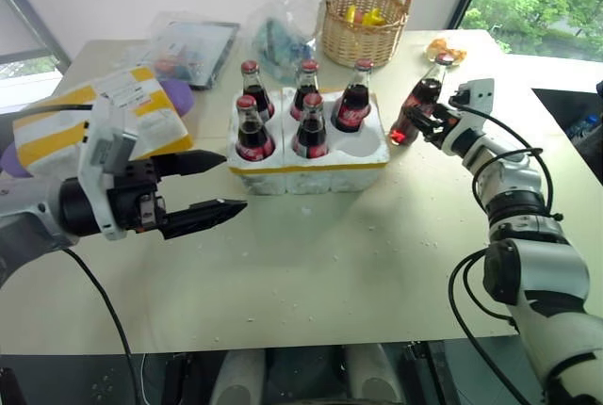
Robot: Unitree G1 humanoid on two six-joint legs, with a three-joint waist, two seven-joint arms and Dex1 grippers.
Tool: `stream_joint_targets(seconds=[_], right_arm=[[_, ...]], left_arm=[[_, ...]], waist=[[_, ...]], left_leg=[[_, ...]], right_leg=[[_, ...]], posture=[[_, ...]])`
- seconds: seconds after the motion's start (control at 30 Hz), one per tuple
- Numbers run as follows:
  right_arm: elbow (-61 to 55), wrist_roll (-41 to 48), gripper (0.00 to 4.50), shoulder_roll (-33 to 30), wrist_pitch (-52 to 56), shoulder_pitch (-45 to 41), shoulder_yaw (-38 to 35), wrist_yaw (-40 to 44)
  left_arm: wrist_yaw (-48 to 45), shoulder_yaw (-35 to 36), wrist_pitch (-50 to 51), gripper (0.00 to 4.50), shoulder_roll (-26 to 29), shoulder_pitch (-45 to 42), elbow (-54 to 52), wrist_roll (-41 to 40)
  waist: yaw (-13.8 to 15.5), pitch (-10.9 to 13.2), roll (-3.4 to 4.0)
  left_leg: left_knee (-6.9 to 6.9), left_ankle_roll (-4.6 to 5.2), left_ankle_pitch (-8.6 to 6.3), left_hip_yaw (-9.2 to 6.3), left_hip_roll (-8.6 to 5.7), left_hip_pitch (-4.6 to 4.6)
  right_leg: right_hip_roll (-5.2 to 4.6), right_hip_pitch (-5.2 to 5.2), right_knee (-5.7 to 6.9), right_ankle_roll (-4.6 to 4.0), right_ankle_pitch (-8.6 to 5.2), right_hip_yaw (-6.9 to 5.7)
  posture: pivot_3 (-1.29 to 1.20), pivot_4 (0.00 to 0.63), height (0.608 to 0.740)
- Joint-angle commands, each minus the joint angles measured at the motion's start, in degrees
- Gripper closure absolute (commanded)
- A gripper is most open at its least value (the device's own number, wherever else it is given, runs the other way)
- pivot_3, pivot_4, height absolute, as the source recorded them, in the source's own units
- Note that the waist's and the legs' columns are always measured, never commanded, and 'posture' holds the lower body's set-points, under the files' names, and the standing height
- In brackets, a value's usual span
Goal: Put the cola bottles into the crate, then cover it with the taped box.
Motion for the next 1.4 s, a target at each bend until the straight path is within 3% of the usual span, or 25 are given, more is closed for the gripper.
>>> stream_joint_targets(seconds=[0.03, 0.33, 0.53, 0.7, 1.3, 1.4], right_arm=[[-11.4, 3.4, 1.81, -4.0, 2.0, -2.0, -2.9, 2.9], [-47.3, 19.4, 1.81, -8.7, 26.6, 5.6, -5.7, 10.6], [-60.9, 25.7, 1.81, -9.4, 34.8, 12.2, -3.6, 13.7], [-63.0, 23.9, 1.81, -7.8, 33.7, 14.4, -0.3, 13.3], [-53.0, 13.2, 1.81, -1.6, 27.2, 12.8, 9.5, 12.8], [-51.8, 12.4, 0.33, -1.4, 27.5, 12.8, 10.3, 13.3]], left_arm=[[0.1, -0.2, -1.4, 0.0, 0.4, -0.1, -0.9, -1.1], [0.0, -2.3, -2.9, 0.0, 0.0, 0.3, -0.5, -0.3], [-0.1, -3.3, -3.8, 0.0, 0.2, -0.2, 0.2, 0.0], [-0.2, -3.3, -4.0, 0.0, 0.5, -0.5, 0.5, 0.0], [1.7, -1.2, -3.6, 0.0, 1.5, 0.9, -0.5, -1.8], [1.8, -1.3, -3.8, 0.0, 1.6, 0.9, -0.5, -1.9]], waist=[[0.0, 0.0, 0.08], [0.0, 0.1, 0.19], [0.2, 0.1, 0.18], [0.2, 0.1, 0.18], [0.1, 0.1, 0.17], [0.1, 0.1, 0.17]], left_leg=[[0.0, 0.0, 0.0, 0.0, 0.0, -0.01], [-0.13, 0.01, -0.01, -0.01, 0.02, -0.04], [-0.03, 0.02, -0.01, 0.0, 0.03, -0.06], [0.03, 0.01, -0.01, 0.02, 0.02, -0.08], [-0.01, 0.01, -0.01, 0.01, 0.02, -0.08], [-0.02, 0.01, -0.01, 0.01, 0.02, -0.08]], right_leg=[[0.0, -0.01, -0.01, 0.0, 0.0, 0.0], [0.02, -0.16, 0.04, 0.0, 0.0, 0.0], [0.02, -0.11, 0.02, -0.01, -0.01, 0.02], [0.02, -0.1, 0.01, -0.03, -0.02, 0.03], [0.03, -0.12, 0.01, -0.01, -0.01, 0.02], [0.03, -0.13, 0.01, -0.01, -0.01, 0.02]], posture=[[0.0, 0.15, 0.737], [0.0, 0.15, 0.737], [0.0, 0.15, 0.737], [0.0, 0.15, 0.737], [0.0, 0.15, 0.737], [0.0, 0.15, 0.737]])
